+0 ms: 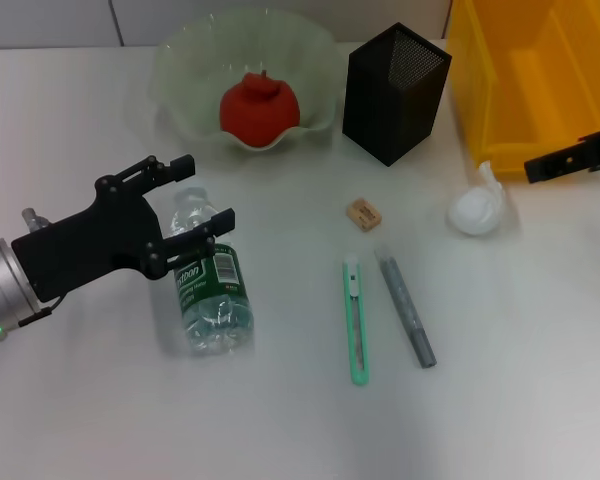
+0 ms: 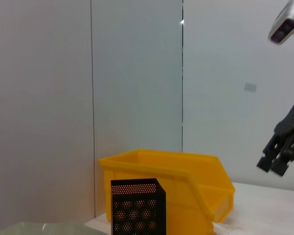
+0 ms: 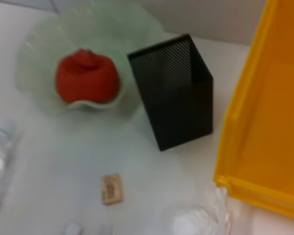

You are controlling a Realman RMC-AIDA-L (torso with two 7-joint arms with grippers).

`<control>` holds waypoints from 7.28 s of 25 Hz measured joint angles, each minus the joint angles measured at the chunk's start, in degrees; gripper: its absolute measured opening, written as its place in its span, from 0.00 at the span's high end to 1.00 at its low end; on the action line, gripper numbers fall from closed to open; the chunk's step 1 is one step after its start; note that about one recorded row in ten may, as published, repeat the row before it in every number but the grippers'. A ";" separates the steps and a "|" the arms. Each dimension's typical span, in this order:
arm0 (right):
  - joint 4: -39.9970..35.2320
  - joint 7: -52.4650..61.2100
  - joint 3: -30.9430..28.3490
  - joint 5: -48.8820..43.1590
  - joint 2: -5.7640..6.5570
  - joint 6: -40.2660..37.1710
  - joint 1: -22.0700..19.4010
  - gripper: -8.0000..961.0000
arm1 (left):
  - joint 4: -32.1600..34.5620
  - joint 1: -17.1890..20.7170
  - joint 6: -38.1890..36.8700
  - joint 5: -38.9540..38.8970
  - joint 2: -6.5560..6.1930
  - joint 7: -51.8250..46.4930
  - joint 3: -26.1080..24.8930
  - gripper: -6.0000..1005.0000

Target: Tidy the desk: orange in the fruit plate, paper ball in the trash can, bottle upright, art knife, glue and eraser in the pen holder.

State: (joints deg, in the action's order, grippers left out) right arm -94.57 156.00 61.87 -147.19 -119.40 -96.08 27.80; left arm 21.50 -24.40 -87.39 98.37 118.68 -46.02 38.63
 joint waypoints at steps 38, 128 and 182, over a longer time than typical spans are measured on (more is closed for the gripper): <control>35.55 1.39 9.12 -2.74 0.16 24.48 10.56 0.39 | -2.51 0.94 0.15 0.01 0.05 4.52 -0.35 0.20; 45.79 -88.39 -2.20 59.74 -0.18 11.36 -19.98 0.16 | 48.91 2.24 39.69 40.03 0.30 -120.03 53.45 0.20; 46.93 -87.89 -2.28 59.73 -0.05 11.47 -19.71 0.16 | 51.27 7.74 31.51 10.93 -0.12 -69.56 44.05 0.55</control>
State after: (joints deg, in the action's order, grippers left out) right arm -47.64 68.11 59.58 -87.45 -119.45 -84.61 8.08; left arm 72.77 -16.66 -55.88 109.30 118.55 -115.58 82.68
